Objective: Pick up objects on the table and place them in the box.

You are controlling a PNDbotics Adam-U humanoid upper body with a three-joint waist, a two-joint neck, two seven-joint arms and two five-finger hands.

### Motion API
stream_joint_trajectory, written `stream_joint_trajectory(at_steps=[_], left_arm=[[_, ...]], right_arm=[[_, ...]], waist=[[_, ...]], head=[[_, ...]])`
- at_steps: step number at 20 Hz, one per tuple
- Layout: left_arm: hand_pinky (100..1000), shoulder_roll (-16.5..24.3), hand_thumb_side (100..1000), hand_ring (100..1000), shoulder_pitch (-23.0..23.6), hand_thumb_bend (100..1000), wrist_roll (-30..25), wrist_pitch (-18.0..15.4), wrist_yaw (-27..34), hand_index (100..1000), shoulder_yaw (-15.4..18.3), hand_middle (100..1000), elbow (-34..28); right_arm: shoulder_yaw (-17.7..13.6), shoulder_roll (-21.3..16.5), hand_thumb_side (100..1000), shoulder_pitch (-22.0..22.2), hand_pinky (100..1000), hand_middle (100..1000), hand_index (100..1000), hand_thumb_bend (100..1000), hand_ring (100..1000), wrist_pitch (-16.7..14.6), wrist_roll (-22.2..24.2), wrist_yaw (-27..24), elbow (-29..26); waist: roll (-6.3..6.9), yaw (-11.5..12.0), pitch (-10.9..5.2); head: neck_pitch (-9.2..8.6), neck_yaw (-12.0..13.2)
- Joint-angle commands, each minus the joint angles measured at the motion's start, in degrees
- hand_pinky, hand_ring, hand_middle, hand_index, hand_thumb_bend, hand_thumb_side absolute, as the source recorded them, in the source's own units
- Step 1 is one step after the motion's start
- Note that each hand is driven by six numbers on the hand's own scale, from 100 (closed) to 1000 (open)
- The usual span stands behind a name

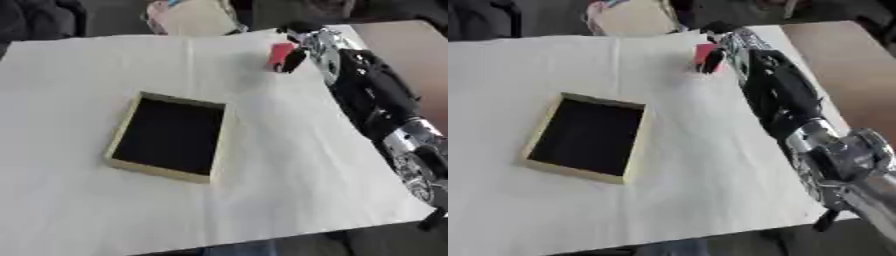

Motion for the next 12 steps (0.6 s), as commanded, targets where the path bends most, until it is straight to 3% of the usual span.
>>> stream_joint_trajectory(at_steps=[1,8,9,12], left_arm=[[817,0.72,458,610,-0.95,216,-0.18,-0.20,0.09,814,0.19,628,-0.81],[818,0.68,459,609,-1.05,215,-0.25,-0.20,0.08,814,0.19,627,-0.81],[818,0.68,459,609,-1.07,215,-0.26,-0.21,0.08,814,0.20,627,-0.81],[819,0.67,459,609,-1.06,214,-0.28,-0.22,0.09,814,0.21,626,-0.81]], right_arm=[[-0.52,-2.27,172,-1.54,879,953,1000,288,938,0.56,-0.12,-0.32,-0.23],[-0.86,-2.80,139,-1.89,882,955,1000,260,939,0.96,-0.19,0.51,-0.15],[-0.94,-2.87,100,-1.88,881,954,1000,221,939,1.05,-0.16,0.54,-0.07],[-1.16,-3.04,100,-1.77,881,944,992,143,938,1.35,0.04,0.54,0.30]], waist=[[0.13,0.21,-0.61],[0.18,0.34,-0.12],[0.20,0.36,-0.03],[0.34,0.39,0.21]], head=[[-0.34,-0.49],[-0.63,-0.90],[-0.67,-0.98],[-0.79,-1.12]])
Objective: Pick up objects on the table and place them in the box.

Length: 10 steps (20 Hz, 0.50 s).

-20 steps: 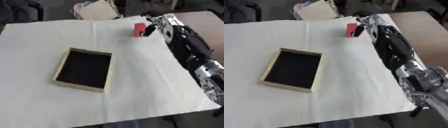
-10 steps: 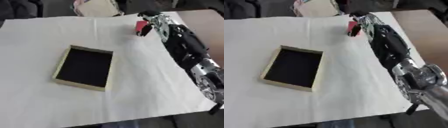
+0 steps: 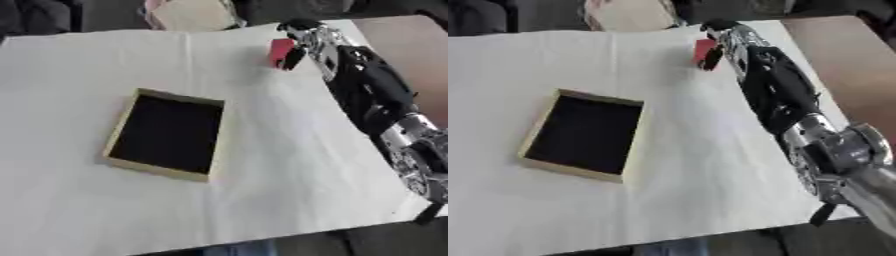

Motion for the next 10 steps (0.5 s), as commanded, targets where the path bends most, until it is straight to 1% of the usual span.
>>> stream_joint_trajectory(at_steps=[1,2,3,10], left_arm=[[819,0.65,459,608,-0.71,214,-0.18,-0.12,0.07,814,0.20,626,-0.81],[819,0.64,442,608,-0.71,221,-0.20,-0.11,0.08,814,0.20,626,-0.81],[819,0.62,460,608,-0.71,213,-0.22,-0.11,0.09,814,0.19,626,-0.81],[820,0.46,460,607,-0.63,212,-0.27,-0.11,0.15,814,0.21,625,-0.81]], right_arm=[[-0.61,-1.98,100,-1.24,880,941,991,133,937,0.46,0.14,0.24,-0.02],[-0.68,-2.00,100,-1.17,879,938,989,179,936,0.57,0.19,0.18,0.11],[-0.75,-1.99,100,-1.07,878,937,988,116,936,0.65,0.24,0.09,0.24],[-0.89,-1.59,100,-0.40,873,918,976,100,930,0.86,0.17,-0.53,1.06]], waist=[[0.32,0.01,-0.60],[0.39,-0.03,-0.53],[0.47,-0.06,-0.45],[0.85,-0.23,-0.17]], head=[[-0.66,-0.27],[-0.67,-0.32],[-0.72,-0.36],[-0.74,-0.58]])
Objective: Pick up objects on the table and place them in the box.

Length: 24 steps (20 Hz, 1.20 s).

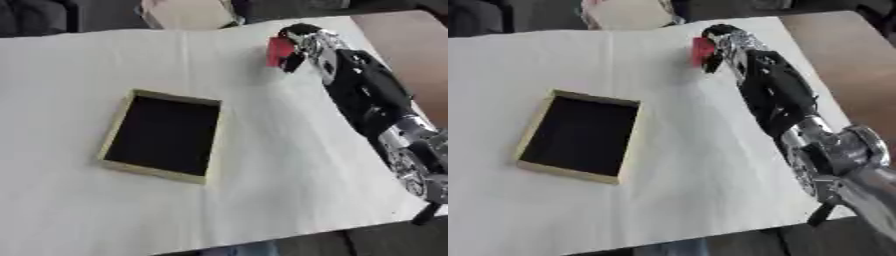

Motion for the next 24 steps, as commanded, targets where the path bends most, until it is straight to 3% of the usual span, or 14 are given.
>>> stream_joint_trajectory(at_steps=[1,4,10,14,19,24], left_arm=[[820,0.44,460,607,-0.63,212,-0.19,-0.03,0.14,814,0.21,625,-0.81],[820,0.38,460,607,-0.63,212,-0.20,-0.02,0.16,814,0.21,625,-0.81],[820,0.40,460,607,-0.47,212,-0.19,0.05,0.18,814,0.24,625,-0.81],[820,0.46,460,607,-0.32,212,-0.19,0.09,0.18,814,0.24,625,-0.81],[820,0.45,460,607,-0.20,213,-0.22,0.16,0.20,815,0.19,625,-0.81],[820,0.47,460,607,-0.03,213,-0.24,0.23,0.20,815,0.16,625,-0.81]], right_arm=[[-0.23,-1.45,100,-0.83,871,909,971,100,926,0.12,-0.21,-0.45,-0.16],[-0.12,-1.21,100,-0.77,865,901,953,100,921,-0.01,-0.61,-0.51,-0.40],[0.42,-0.98,100,-0.97,849,878,808,100,905,-0.60,-2.53,-0.75,-2.16],[1.29,-0.68,100,-1.31,844,875,792,100,902,-1.62,-3.00,-0.81,-4.12],[3.75,0.30,100,-1.59,853,882,789,100,907,-4.54,-1.56,-1.34,-8.47],[8.00,2.08,100,-1.68,869,892,799,100,914,-9.42,1.69,-2.36,-14.38]], waist=[[0.24,-0.19,-0.65],[0.32,-0.47,-0.62],[0.28,-0.97,-0.97],[0.15,-1.18,-1.40],[-0.05,-1.18,-1.88],[-0.15,-1.09,-2.25]], head=[[-0.31,-0.17],[-0.24,-0.14],[0.01,-0.06],[0.23,-0.03],[0.41,-0.03],[0.71,-0.16]])
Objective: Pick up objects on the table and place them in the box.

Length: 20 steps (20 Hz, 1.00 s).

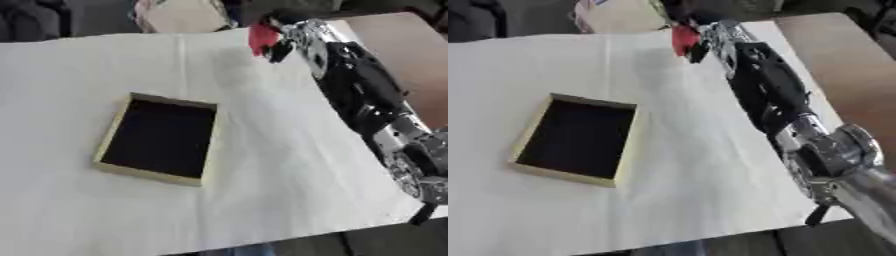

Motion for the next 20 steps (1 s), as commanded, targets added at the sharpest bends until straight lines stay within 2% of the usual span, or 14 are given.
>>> stream_joint_trajectory(at_steps=[1,6,9,14,20], left_arm=[[820,0.47,460,607,-0.31,213,-0.14,0.11,0.07,815,0.13,625,-0.81],[820,0.32,460,606,-0.20,213,-0.24,0.17,0.12,815,0.06,624,-0.81],[820,0.28,460,606,-0.13,213,-0.24,0.20,0.13,815,0.06,624,-0.81],[820,0.19,460,605,0.03,212,-0.24,0.29,0.11,815,0.06,624,-0.81],[820,0.13,460,605,0.12,212,-0.24,0.32,0.10,815,0.07,624,-0.81]], right_arm=[[2.90,0.50,100,-1.62,873,894,800,100,916,-3.38,2.08,-1.29,-5.24],[9.51,3.00,100,-1.05,876,898,803,100,916,-9.24,6.89,-5.38,-13.78],[13.00,4.12,100,-0.42,871,894,803,100,913,-11.10,9.83,-8.74,-18.20],[17.26,6.19,100,1.25,856,885,801,100,906,-11.98,13.69,-13.70,-23.39],[19.78,9.20,100,4.35,834,871,797,100,896,-12.36,16.02,-15.58,-24.21]], waist=[[-0.02,0.03,-1.13],[0.14,0.26,-1.25],[0.18,0.38,-1.29],[0.28,0.27,-1.46],[0.43,0.05,-1.64]], head=[[0.53,-0.15],[0.59,-0.36],[0.60,-0.43],[0.60,-0.27],[0.60,-0.27]])
